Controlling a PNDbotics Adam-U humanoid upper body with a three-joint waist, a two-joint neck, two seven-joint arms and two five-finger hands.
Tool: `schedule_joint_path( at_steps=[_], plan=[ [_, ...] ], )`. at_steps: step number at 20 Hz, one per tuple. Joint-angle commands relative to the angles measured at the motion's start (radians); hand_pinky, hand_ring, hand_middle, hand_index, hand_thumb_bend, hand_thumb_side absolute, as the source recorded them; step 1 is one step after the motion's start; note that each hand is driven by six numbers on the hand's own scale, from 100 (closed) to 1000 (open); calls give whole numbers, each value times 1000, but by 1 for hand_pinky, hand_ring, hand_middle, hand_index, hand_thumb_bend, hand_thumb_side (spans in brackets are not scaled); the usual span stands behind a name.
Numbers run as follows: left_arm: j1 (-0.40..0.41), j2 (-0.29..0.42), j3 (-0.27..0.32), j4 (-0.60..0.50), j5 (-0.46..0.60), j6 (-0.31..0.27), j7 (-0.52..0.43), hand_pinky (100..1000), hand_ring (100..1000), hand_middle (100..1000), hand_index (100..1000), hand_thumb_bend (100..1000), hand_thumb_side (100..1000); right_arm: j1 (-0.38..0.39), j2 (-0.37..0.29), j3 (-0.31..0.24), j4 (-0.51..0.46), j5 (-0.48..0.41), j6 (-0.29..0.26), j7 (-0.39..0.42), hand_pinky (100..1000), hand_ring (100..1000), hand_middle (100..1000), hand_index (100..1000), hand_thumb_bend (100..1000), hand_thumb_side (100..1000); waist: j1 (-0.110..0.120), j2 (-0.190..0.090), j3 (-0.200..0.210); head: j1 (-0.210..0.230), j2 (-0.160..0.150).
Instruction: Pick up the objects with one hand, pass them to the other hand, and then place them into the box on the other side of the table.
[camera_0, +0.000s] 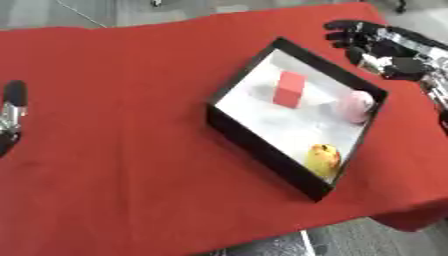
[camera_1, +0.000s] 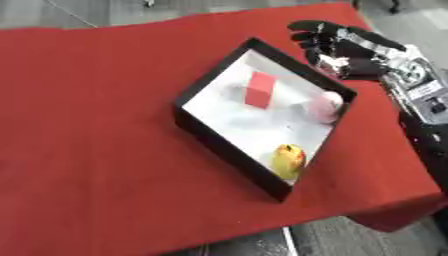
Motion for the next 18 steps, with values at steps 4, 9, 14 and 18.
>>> schedule_joint_path(
  at_steps=[4,9,14,18],
  plan=[
    [30,76,44,-67,166,25,-127,925,795,646,828,334,844,30,22,-65,-87,-176,31,16,1000,995,1000,1000,100,510,14,-39,-1,31,3],
    [68,105,73,-99,349,55,-186,950,804,649,829,264,772,77,57,-82,-117,-237,31,38,1000,1000,1000,1000,100,587,9,-45,1,50,4],
    [122,126,114,-123,498,67,-193,959,804,646,824,261,785,111,102,-106,-127,-321,54,89,1000,1000,1000,1000,100,559,0,-45,6,115,8],
    [171,124,150,-127,575,55,-206,973,816,664,835,251,818,136,141,-130,-151,-295,8,55,1000,1000,1000,1000,100,532,-6,-45,14,143,10]
  ],
)
